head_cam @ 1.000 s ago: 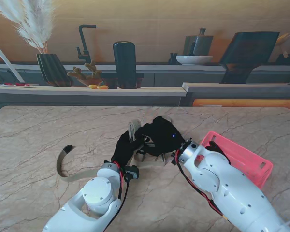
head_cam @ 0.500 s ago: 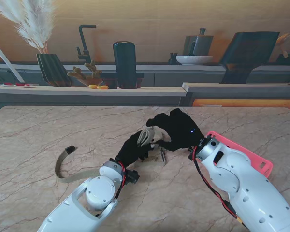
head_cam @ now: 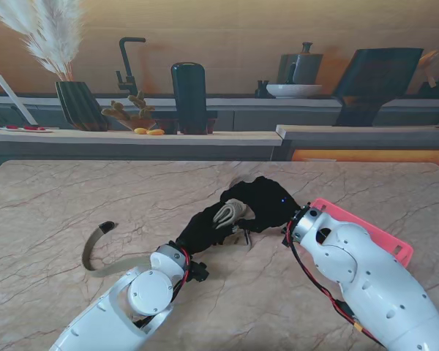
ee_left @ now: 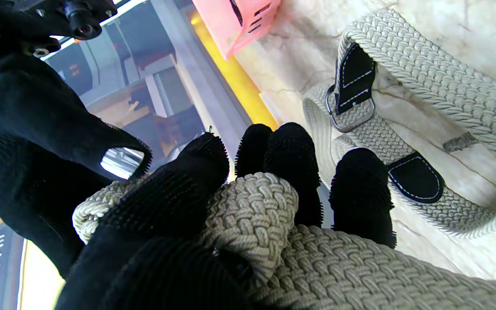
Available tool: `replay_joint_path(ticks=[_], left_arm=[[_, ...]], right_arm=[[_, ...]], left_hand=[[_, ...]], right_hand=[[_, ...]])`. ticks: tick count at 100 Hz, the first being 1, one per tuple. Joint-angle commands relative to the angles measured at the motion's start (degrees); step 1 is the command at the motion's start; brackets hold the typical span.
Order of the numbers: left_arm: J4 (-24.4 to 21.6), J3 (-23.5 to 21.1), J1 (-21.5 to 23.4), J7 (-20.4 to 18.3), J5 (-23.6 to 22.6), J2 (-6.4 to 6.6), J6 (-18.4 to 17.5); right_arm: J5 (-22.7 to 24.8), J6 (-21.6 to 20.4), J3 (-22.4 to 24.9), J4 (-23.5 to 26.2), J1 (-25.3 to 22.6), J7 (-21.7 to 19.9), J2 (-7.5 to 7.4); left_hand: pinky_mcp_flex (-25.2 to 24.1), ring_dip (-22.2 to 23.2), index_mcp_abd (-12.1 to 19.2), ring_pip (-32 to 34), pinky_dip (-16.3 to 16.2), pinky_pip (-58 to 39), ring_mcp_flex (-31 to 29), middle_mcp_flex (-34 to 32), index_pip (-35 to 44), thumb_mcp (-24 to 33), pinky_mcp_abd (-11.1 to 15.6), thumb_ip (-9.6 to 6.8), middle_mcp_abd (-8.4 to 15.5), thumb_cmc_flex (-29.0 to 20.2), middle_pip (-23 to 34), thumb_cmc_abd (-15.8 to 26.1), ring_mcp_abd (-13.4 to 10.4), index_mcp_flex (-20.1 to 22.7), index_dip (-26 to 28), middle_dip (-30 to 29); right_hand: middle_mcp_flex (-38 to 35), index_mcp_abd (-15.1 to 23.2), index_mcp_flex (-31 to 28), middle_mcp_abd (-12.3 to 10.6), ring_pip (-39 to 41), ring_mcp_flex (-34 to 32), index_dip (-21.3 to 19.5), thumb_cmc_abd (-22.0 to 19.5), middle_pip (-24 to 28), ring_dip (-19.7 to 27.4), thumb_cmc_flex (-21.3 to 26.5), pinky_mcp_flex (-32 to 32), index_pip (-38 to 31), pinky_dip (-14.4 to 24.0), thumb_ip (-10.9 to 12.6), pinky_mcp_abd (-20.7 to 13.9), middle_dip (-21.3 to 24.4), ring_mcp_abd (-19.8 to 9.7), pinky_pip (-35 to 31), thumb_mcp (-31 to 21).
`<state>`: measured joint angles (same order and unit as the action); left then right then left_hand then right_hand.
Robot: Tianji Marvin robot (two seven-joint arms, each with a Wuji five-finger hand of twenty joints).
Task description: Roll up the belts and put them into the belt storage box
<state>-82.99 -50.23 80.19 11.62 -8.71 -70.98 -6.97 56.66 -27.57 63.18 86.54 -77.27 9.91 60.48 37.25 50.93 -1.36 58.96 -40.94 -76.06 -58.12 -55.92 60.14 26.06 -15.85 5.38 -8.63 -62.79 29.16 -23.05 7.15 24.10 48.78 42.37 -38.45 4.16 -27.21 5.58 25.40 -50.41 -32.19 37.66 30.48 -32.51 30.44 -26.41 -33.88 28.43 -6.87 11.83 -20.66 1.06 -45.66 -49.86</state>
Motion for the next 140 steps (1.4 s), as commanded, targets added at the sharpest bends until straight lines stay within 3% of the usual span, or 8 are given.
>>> replay_joint_path(ticks=[1,13,29,69,84,100,126,140], left_arm=[[-0.1,0.1,0.1,-0.3,0.0,0.02,-0.4],[-0.1,0.0,0.1,-0.4,-0.2,0.10,-0.4],[-0.3,-0.1,0.2,-0.3,0.4,-0.02,-0.2],[-0.6,-0.5,0.6,0.0,1.7,-0.26,0.5],[-0.3,-0.6,0.6,0.1,2.4,-0.39,-0.1],[0.1,-0.8,0.4,-0.2,2.4,-0.32,-0.1],[-0.7,-1.5,1.0,-1.0,3.3,-0.02,-0.3],[-1.1,-1.7,1.3,-2.2,4.9,0.13,-0.6]], right_arm=[[-1.3,-0.4,-1.1,-1.3,1.0,0.3,0.95],[-4.1,-1.7,-3.1,-4.0,2.6,2.0,1.76],[-4.9,-3.5,-4.7,-5.9,4.0,4.2,2.32],[-9.6,-5.0,-4.9,-5.7,4.1,1.3,2.79],[-9.2,-2.6,-3.2,-3.4,2.5,3.9,3.23],[-6.4,0.8,-0.5,0.0,0.9,8.2,3.49],[-2.8,4.7,3.8,3.7,0.4,11.7,3.47],[-1.9,6.3,5.1,4.6,1.0,12.0,3.42]], left_hand=[[0.6,1.6,2.9,3.0,-1.0,-2.2,-1.9,-1.8,2.3,1.6,0.9,-0.19,0.5,0.5,-1.0,-1.8,-5.0,-1.1,0.9,0.7],[0.5,1.6,2.9,2.8,-1.0,-2.1,-1.8,-1.8,2.3,1.7,1.0,-0.11,0.2,0.3,-1.2,-1.8,-4.9,-1.1,0.9,0.7],[0.3,1.5,2.8,2.4,-1.0,-1.7,-1.7,-1.8,2.1,1.7,0.9,0.06,0.2,0.3,-1.5,-1.5,-4.7,-1.1,0.8,0.8],[-0.3,1.3,2.7,1.3,-0.9,-0.8,-1.2,-1.2,0.6,1.0,0.4,0.25,-0.4,-0.7,-1.8,-0.1,-4.1,-0.8,-0.5,0.5],[-8.7,-4.4,0.9,-10.1,2.5,7.7,5.9,5.0,-8.6,4.5,-2.4,1.16,-1.1,8.4,0.4,-3.7,3.2,-0.3,-6.2,-6.4],[-13.8,-8.2,-1.2,-14.8,6.3,11.3,10.6,9.2,-18.3,7.6,-3.4,-0.22,-0.8,15.3,1.2,-0.9,5.7,0.6,-12.0,-14.0],[-15.8,-9.0,-1.2,-15.2,7.0,11.7,12.0,9.5,-21.8,5.7,-4.1,-0.82,-0.9,15.7,0.4,1.9,6.5,1.1,-15.0,-14.6],[-15.7,-9.3,-0.5,-15.3,7.2,11.7,11.7,8.8,-21.8,-2.9,-4.2,0.01,-1.2,8.5,-0.2,5.6,7.0,1.7,-15.8,-14.6]], right_hand=[[-2.2,1.1,-2.5,0.0,1.8,-1.8,-0.9,-2.9,1.5,-1.5,1.5,-0.7,-1.8,-0.8,1.3,-0.9,-0.7,-1.1,0.4,-0.9],[-11.3,9.3,-6.5,-3.5,5.0,-6.7,5.7,-3.5,2.5,-3.9,6.6,-2.4,-15.2,-0.8,-3.9,-0.2,-0.9,-2.0,-1.4,2.9],[-22.8,18.2,-14.2,-6.8,8.7,-12.7,9.0,-3.5,2.6,-6.2,10.2,-4.1,-24.6,-0.7,-4.4,0.3,-1.7,-3.4,-3.0,3.0],[-29.9,18.5,-19.7,-6.9,9.8,-14.9,12.2,-3.5,1.5,-7.8,9.9,-3.4,-26.2,0.2,-4.9,2.3,-1.5,-2.8,-3.4,2.0],[-30.3,19.7,-19.9,-7.7,9.9,-14.0,12.0,-3.4,1.5,-7.9,9.2,-2.3,-26.6,0.4,-5.3,3.0,-1.2,-3.0,-3.0,0.9],[-29.6,20.0,-19.1,-7.7,10.2,-12.8,11.1,-4.0,1.8,-8.2,9.3,-1.1,-26.8,0.6,-5.4,3.2,-1.7,-2.9,-2.5,0.7],[-27.7,16.9,-18.2,-6.0,11.5,-11.8,9.6,-5.1,3.8,-8.6,11.3,-3.0,-27.0,1.0,-5.2,2.9,-2.8,-2.2,-3.2,1.3],[-27.1,16.3,-18.2,-5.6,12.5,-11.0,9.6,-5.3,4.6,-8.9,11.8,-3.3,-27.0,0.6,-5.1,2.2,-2.7,-1.9,-3.5,1.7]])
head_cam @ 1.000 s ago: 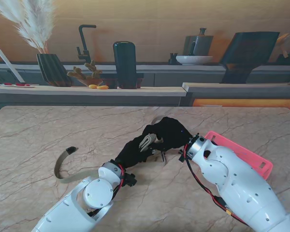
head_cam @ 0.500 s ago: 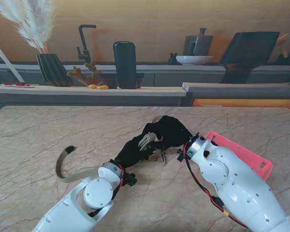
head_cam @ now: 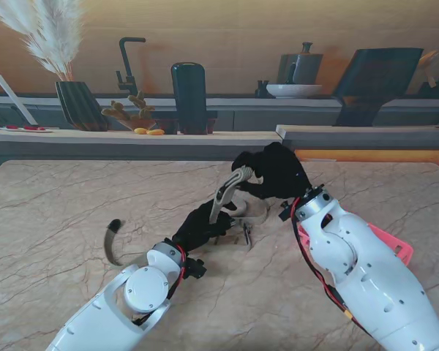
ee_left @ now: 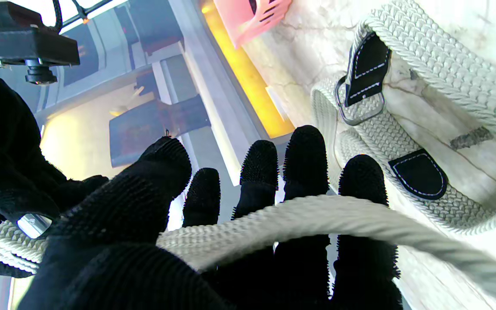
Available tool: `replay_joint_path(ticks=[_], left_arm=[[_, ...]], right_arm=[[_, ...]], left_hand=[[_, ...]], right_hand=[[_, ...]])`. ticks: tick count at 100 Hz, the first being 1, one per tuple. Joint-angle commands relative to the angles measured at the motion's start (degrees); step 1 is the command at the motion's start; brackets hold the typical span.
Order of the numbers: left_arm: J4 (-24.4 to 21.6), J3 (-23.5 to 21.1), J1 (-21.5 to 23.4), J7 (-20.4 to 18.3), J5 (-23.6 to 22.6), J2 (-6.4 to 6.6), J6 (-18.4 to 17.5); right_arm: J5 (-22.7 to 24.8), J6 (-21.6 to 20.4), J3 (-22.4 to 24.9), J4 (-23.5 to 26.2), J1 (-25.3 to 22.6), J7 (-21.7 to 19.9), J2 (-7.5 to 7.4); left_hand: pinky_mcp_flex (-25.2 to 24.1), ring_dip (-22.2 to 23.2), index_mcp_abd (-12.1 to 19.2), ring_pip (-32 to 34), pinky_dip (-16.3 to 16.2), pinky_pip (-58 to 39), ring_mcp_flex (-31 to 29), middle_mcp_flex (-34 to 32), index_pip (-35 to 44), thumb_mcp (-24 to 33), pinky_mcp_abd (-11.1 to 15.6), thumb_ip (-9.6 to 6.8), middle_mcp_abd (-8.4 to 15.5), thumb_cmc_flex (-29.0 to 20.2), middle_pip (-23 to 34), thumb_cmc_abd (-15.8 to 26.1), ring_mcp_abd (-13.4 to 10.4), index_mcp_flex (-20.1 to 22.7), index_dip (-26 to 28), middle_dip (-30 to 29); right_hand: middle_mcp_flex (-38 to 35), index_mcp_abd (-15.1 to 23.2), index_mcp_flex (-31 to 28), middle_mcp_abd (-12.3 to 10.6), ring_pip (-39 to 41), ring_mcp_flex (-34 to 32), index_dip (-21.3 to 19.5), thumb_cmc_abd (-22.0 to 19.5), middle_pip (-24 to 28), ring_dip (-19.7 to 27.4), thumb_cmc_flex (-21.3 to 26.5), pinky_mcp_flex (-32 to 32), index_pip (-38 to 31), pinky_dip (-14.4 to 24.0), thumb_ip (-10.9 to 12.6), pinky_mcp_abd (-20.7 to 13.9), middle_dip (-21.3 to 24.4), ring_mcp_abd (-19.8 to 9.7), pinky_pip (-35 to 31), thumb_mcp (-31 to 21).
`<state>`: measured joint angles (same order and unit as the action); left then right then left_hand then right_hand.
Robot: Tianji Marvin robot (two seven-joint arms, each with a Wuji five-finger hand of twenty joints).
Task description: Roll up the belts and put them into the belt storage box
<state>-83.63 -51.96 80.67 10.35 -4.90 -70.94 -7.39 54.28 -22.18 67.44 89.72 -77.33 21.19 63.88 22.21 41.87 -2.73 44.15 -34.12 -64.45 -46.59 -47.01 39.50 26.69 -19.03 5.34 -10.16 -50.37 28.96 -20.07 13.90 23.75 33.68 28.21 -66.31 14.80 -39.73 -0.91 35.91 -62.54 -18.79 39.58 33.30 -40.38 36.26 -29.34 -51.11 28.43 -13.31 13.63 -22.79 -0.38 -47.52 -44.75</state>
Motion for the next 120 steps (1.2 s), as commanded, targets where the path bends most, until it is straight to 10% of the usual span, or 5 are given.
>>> replay_joint_path(ticks=[1,28,65,99,120], left_arm=[[-0.6,0.0,0.9,-1.0,1.4,0.11,-0.2],[-2.2,-0.4,2.1,-1.8,6.6,-0.26,0.1],[-3.4,-1.6,3.4,1.7,11.9,-1.81,2.6],[-3.1,-2.1,4.1,4.2,15.9,-2.83,-0.4],[-3.0,-2.3,4.4,5.2,17.1,-3.16,-2.3]], right_arm=[[0.5,1.1,0.9,1.5,1.1,0.8,0.03],[1.1,3.5,-0.5,1.1,2.8,3.4,0.45],[1.8,2.0,-9.7,-6.2,7.1,6.6,0.84],[1.1,0.5,-13.9,-9.7,7.9,7.7,1.14],[0.1,0.1,-16.2,-11.6,8.5,7.2,1.37]], left_hand=[[-0.7,-0.3,1.0,-0.5,0.4,0.1,0.1,-0.3,-1.1,-3.5,-1.0,0.01,0.4,-4.4,0.0,2.8,0.3,2.1,-0.8,-0.4],[2.2,-0.7,1.5,2.4,0.6,-3.2,-3.7,-4.8,3.8,-21.2,-0.9,-1.46,-0.6,-19.3,1.7,10.8,1.0,6.1,-1.1,-0.1],[-0.4,-4.9,0.8,0.3,1.8,-3.4,-1.9,-6.5,3.1,-28.1,-0.5,-1.10,-0.2,-21.5,0.4,15.5,3.1,6.1,-3.5,-2.6],[-7.3,-10.3,-0.5,-11.6,3.7,4.1,9.9,7.4,-7.9,-28.1,0.4,-3.04,0.1,7.7,-7.7,10.9,0.5,-1.8,-5.2,-7.2],[-9.9,-12.3,0.0,-17.6,4.8,7.9,14.3,13.0,-11.0,-27.8,-0.1,-3.03,1.0,14.5,-10.3,6.1,-1.6,-5.6,-6.5,-8.7]], right_hand=[[0.7,5.6,-5.6,0.9,2.1,1.2,-3.8,-7.2,1.9,-1.1,5.9,-0.4,-9.8,0.6,1.4,0.4,-0.5,-0.5,-1.6,-3.4],[1.3,4.8,-5.4,1.4,3.3,2.0,-3.7,-7.5,2.8,-1.3,6.3,-0.3,-9.9,0.0,1.7,0.4,-0.2,0.0,-1.8,-3.2],[1.5,4.7,-5.2,1.4,4.7,2.3,-3.3,-7.5,3.7,-0.9,6.1,0.1,-10.0,-0.6,2.3,1.2,0.5,-0.1,-2.3,-3.2],[1.5,4.7,-5.4,1.5,5.1,2.3,-2.9,-7.2,4.1,-0.5,5.9,0.6,-10.0,-1.0,2.5,1.5,0.9,0.0,-2.6,-3.3],[1.3,4.6,-5.6,1.6,5.3,2.2,-2.7,-6.9,4.2,-0.3,5.8,0.7,-10.1,-1.3,2.6,1.7,1.1,0.0,-2.8,-3.5]])
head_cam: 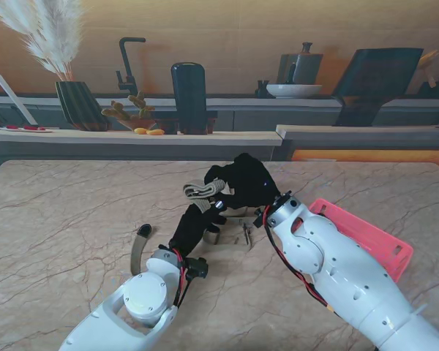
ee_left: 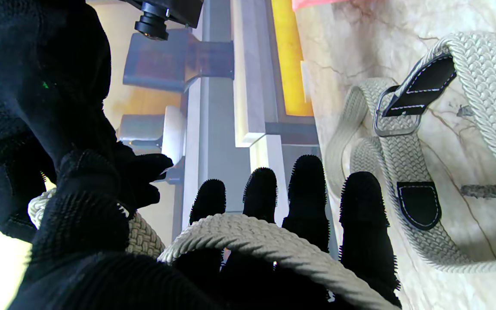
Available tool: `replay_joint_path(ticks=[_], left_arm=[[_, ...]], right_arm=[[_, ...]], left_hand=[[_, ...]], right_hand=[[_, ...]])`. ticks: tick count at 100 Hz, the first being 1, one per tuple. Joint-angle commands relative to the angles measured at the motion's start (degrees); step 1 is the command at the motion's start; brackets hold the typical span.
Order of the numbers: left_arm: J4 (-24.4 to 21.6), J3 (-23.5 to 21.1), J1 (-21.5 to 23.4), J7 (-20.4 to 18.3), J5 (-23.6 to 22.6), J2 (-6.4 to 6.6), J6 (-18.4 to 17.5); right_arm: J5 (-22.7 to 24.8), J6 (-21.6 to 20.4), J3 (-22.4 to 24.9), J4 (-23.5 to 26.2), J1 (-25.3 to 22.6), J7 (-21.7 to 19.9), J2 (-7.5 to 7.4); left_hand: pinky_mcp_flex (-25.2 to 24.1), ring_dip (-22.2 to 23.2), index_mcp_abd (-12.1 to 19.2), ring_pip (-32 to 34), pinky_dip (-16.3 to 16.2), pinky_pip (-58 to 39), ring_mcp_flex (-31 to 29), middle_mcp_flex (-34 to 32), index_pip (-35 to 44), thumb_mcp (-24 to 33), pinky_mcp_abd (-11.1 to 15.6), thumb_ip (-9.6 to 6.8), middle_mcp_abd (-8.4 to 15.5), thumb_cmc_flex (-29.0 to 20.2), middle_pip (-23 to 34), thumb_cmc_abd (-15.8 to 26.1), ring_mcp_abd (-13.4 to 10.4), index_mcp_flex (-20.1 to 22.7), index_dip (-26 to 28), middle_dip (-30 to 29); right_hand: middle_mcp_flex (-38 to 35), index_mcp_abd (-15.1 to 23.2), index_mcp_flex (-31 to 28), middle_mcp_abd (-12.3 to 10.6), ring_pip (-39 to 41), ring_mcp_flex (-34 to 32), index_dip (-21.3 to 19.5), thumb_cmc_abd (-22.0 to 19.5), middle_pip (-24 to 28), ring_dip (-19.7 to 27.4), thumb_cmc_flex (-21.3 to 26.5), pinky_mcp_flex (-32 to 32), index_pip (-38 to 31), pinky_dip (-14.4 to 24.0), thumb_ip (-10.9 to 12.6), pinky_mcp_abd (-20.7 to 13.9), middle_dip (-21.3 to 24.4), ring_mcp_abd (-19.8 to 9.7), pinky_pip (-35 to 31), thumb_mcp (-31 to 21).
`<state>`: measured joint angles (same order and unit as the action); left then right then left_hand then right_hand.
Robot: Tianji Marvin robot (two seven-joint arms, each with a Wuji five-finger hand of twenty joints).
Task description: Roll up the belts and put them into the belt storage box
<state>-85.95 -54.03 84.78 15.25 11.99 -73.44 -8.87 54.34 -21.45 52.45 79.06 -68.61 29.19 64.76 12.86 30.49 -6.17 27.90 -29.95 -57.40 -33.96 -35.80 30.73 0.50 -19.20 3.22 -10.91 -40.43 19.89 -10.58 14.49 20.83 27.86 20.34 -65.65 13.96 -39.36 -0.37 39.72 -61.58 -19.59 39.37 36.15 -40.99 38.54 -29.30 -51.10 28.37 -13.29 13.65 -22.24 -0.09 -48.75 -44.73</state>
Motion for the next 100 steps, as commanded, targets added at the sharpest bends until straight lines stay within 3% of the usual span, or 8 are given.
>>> replay_joint_path(ticks=[1,24,43,68,100], left_arm=[[-0.7,-0.2,0.3,0.3,0.2,-0.67,-0.9],[-0.5,-0.3,0.4,1.1,-0.5,-0.73,-2.0],[-0.1,-0.6,0.1,0.0,-2.7,-0.13,-2.5],[-0.4,-0.6,0.3,0.4,-1.2,-0.43,-2.5],[-0.9,-1.1,0.8,2.5,1.2,-1.19,-2.4]], right_arm=[[0.0,-0.7,-1.3,-1.1,-0.2,-0.8,0.50],[-0.3,-0.6,-3.0,-2.7,0.7,-1.5,0.51],[-2.9,1.2,-1.6,-2.2,0.1,-3.1,0.93],[-3.5,0.7,-2.1,-2.5,-0.2,-3.7,0.98],[-2.8,-1.3,-6.6,-5.9,1.4,-2.5,1.11]], left_hand=[[-0.6,-0.9,3.5,-1.5,0.6,0.9,1.8,1.9,-2.3,-1.7,0.0,-0.89,1.8,4.7,-1.3,-3.6,-2.3,-2.9,-0.7,-0.8],[-1.6,-1.5,3.8,-3.8,0.9,2.9,3.0,3.7,-4.0,-1.5,-0.4,-0.74,2.5,6.4,-1.7,-7.4,-3.1,-4.9,-1.9,-1.1],[-2.1,-1.7,4.4,-5.3,1.1,4.5,3.5,4.9,-5.3,-0.1,-0.6,-0.49,3.5,4.9,-2.6,-11.4,-3.5,-4.6,-3.2,-1.5],[-3.0,-1.9,4.0,-6.4,1.0,6.0,4.8,6.4,-6.6,0.1,0.5,0.22,3.4,7.2,-3.1,-8.6,-3.9,-6.4,-4.1,-1.6],[-2.5,-2.0,4.6,-6.7,0.6,6.3,4.6,7.9,-7.2,0.3,1.2,0.17,3.9,6.6,-3.1,-9.7,-4.9,-9.9,-4.8,-1.7]], right_hand=[[0.6,5.4,-6.0,1.0,1.5,1.2,-1.9,-6.7,1.4,0.3,3.5,0.7,-10.1,-1.2,2.5,1.7,0.6,-0.3,-1.6,-3.5],[0.4,5.7,-6.1,0.8,1.5,1.1,-1.6,-6.4,1.3,0.5,3.2,0.8,-10.0,-1.5,2.6,1.8,0.9,-0.4,-1.8,-3.7],[0.5,5.8,-5.9,0.6,1.4,1.1,-1.7,-6.7,1.2,0.6,3.1,0.8,-10.1,-1.6,2.5,1.5,0.8,-0.7,-1.9,-3.7],[0.6,6.1,-5.9,0.5,1.5,1.3,-1.7,-6.5,1.3,0.7,2.9,1.6,-10.0,-1.9,2.6,1.7,0.8,-0.6,-1.7,-3.6],[1.5,5.9,-4.6,0.3,0.7,2.5,-1.4,-6.5,0.6,1.0,2.7,3.3,-9.5,-2.1,2.8,2.3,0.9,-0.8,-1.1,-3.4]])
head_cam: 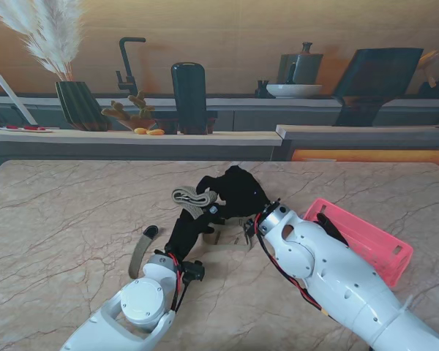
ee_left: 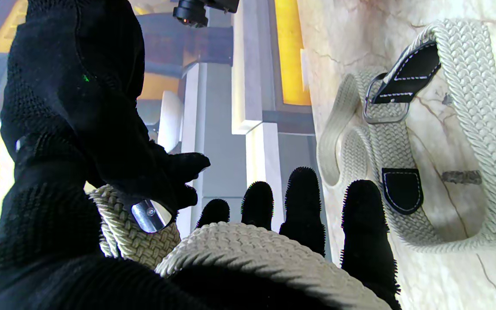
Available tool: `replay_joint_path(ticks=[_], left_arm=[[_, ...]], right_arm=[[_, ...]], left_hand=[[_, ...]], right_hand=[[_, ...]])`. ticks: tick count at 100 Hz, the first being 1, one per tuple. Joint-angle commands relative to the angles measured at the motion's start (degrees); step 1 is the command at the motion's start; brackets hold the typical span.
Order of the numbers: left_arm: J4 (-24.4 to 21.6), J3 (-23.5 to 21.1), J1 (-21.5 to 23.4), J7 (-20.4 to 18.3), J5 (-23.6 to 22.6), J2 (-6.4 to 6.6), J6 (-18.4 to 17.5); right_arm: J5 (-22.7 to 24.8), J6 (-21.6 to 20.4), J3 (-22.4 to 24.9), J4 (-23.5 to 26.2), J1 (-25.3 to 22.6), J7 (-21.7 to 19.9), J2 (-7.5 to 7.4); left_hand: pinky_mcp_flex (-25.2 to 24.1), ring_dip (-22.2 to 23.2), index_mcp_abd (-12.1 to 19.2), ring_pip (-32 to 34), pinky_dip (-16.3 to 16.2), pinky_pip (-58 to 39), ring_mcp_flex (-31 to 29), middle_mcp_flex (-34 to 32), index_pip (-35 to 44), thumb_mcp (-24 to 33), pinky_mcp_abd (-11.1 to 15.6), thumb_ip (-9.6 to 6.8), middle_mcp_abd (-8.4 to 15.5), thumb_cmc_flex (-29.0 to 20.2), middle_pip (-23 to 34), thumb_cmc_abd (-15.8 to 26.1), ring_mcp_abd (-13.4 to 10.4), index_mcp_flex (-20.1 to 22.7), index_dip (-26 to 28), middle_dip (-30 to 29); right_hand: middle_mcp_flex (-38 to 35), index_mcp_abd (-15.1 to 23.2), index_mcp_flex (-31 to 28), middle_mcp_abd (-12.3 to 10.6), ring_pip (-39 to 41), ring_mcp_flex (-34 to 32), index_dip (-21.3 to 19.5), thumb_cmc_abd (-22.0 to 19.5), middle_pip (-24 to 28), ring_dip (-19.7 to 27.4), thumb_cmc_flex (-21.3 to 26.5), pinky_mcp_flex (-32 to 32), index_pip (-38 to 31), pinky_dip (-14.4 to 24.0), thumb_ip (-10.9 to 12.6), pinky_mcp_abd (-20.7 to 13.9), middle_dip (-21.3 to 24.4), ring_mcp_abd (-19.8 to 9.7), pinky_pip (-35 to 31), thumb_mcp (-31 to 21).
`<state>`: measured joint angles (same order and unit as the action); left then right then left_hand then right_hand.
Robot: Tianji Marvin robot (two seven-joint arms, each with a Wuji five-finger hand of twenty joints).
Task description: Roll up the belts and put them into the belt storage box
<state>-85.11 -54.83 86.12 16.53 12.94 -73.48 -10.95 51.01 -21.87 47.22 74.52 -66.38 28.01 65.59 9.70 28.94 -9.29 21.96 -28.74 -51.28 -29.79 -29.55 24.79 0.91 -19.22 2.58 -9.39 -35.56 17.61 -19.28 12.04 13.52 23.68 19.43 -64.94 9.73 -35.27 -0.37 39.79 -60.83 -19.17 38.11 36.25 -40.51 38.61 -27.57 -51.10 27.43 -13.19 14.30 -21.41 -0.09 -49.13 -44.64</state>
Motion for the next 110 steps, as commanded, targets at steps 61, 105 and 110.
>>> replay_joint_path(ticks=[61,105,110], left_arm=[[-4.5,0.0,-1.9,2.6,11.7,-2.83,4.7],[-3.5,-2.6,-2.1,-11.8,11.9,0.69,11.2],[-3.4,-2.8,-2.2,-13.9,12.2,1.14,12.0]], right_arm=[[3.9,-0.3,2.4,3.0,-4.2,-5.6,-1.79],[11.2,-1.8,19.7,16.6,-17.3,-1.6,-3.25],[12.0,-2.6,21.2,17.3,-18.1,-1.8,-3.49]], left_hand=[[15.7,5.8,5.6,12.6,0.8,-10.0,-15.2,-11.9,12.7,41.2,6.6,0.67,3.5,-17.6,8.4,-3.6,-4.4,1.6,4.6,8.6],[20.3,18.7,7.3,25.9,-12.8,-19.0,-21.7,-20.6,19.1,26.6,3.0,3.00,0.9,-34.6,5.2,4.4,-3.6,10.0,11.6,20.2],[19.3,19.7,7.4,26.5,-14.5,-19.5,-21.3,-19.8,17.9,22.1,2.4,2.74,0.1,-36.0,5.4,6.8,-2.9,10.3,11.6,19.5]], right_hand=[[14.9,1.5,1.2,3.2,-5.1,11.9,-11.0,0.3,-3.0,3.0,-12.2,7.7,8.6,0.5,7.8,1.7,0.3,0.5,3.3,-6.9],[18.5,1.3,4.5,3.3,-7.3,13.5,-13.5,-1.8,-5.6,3.7,-13.3,7.1,12.7,2.2,8.6,0.0,0.1,0.4,4.8,-4.3],[19.6,1.1,6.0,3.4,-8.4,13.8,-13.6,-1.9,-6.4,4.2,-13.1,6.3,13.6,2.6,8.5,-0.7,0.3,0.1,4.8,-4.6]])
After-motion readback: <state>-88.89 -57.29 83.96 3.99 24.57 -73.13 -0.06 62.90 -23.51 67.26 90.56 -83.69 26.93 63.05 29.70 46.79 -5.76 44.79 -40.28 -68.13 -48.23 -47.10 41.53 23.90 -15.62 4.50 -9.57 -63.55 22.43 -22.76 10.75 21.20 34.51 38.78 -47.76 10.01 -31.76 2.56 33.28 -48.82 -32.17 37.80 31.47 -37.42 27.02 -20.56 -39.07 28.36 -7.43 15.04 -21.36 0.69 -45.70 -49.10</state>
